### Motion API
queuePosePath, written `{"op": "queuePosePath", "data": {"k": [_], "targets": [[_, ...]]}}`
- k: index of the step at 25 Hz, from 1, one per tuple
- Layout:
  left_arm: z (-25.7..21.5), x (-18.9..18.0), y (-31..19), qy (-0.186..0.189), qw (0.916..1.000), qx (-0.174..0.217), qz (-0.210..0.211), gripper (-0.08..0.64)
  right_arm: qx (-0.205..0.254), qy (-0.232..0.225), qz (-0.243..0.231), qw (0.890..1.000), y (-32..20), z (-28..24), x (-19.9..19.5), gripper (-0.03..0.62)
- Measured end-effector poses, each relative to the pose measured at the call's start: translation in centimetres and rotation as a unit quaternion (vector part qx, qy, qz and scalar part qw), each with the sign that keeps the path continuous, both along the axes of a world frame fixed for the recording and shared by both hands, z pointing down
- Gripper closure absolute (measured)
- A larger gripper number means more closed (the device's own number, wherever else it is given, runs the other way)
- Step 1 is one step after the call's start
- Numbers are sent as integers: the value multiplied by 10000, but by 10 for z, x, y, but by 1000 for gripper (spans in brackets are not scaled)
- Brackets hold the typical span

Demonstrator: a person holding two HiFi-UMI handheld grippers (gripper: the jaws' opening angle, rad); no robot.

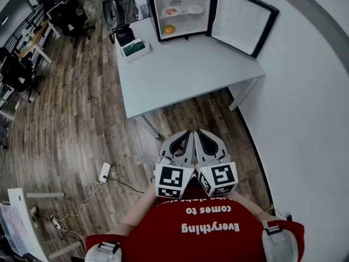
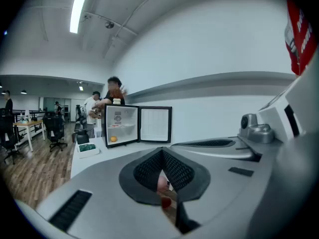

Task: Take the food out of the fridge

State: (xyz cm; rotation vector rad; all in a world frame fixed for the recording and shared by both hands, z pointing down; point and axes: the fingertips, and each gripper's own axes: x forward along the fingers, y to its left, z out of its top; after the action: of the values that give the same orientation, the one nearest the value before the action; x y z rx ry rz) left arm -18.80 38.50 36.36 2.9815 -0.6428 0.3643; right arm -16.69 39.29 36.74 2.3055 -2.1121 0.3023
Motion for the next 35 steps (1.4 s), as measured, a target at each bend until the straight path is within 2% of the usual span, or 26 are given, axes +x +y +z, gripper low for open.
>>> {"op": "queuePosePath", "data": {"k": [7,12,20,25,30,35], "targets": [[0,20,0,-79,9999,-26,98,560,-53,-63,14,10000,1,1,19,580],[4,42,-1,-72,9999,-130,8,560,-49,-89,-44,9999,-1,5,41,580],[19,67,-24,-202,9991,-308,-224,560,-333,-448,-306,9980,-24,22,67,580],[31,102,-70,-209,9992,-259,-203,560,-302,-387,-208,9986,-71,35,102,580],[33,136,-151,-137,9995,-228,-186,560,-341,-233,-238,9989,-151,38,135,580],[13,164,-229,-200,9996,-73,-188,560,-356,-63,-382,9986,-231,18,163,580]]}}
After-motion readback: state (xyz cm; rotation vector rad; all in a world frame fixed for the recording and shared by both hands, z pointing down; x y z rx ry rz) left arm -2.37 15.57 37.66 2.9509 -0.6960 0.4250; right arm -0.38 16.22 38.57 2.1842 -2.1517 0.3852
